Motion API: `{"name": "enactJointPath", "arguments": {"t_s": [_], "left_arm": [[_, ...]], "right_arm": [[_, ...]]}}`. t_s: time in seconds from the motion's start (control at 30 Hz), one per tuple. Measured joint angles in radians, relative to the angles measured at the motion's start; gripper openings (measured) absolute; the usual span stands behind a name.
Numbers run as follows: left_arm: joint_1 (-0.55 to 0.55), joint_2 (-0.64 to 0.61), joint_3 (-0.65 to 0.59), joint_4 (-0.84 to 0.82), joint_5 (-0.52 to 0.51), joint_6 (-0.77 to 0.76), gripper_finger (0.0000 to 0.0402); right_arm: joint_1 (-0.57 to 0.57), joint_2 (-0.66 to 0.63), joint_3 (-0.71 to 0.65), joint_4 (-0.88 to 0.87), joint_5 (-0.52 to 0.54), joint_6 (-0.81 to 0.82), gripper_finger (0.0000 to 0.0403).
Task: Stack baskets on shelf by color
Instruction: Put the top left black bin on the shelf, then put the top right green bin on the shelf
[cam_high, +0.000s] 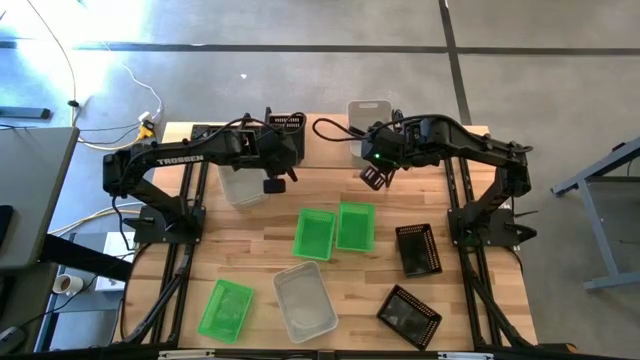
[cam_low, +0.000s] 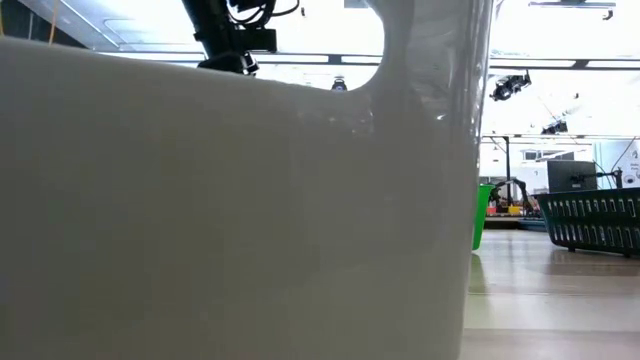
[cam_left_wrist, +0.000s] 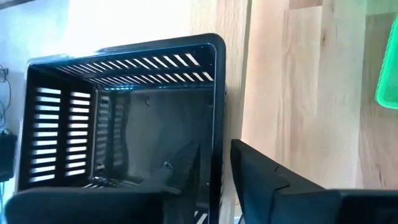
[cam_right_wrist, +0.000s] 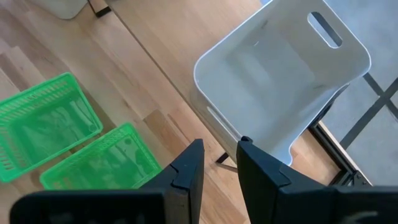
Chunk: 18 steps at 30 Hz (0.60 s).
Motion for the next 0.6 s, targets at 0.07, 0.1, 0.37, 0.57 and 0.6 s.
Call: {"name": "enactJointPath", "arguments": {"t_s": [0.07, 0.1, 0.37, 0.57, 0.6], "left_arm": [[0.000, -0.002, 0.000, 0.000, 0.014, -0.007, 0.0097], [0.000, -0.006, 0.000, -0.001, 0.025, -0.007, 0.0102], [-0.007, -0.019, 0.080, -0.056, 0.049, -0.056, 0.0131], [-0.009, -0.019, 0.197, -0.155, 0.045, -0.104, 0.0135], [-0.010, -0.019, 0.217, -0.177, 0.048, -0.114, 0.0135]], "right_arm": [[0.000, 0.000, 0.000, 0.000, 0.000, 0.000, 0.0081], [0.000, 0.000, 0.000, 0.000, 0.000, 0.000, 0.0081], [0.000, 0.000, 0.000, 0.000, -0.031, 0.003, 0.0081], [0.007, 0.000, 0.000, 0.000, -0.135, 0.011, 0.0081], [0.013, 0.002, 0.000, 0.000, -0.156, 0.014, 0.0081]]}}
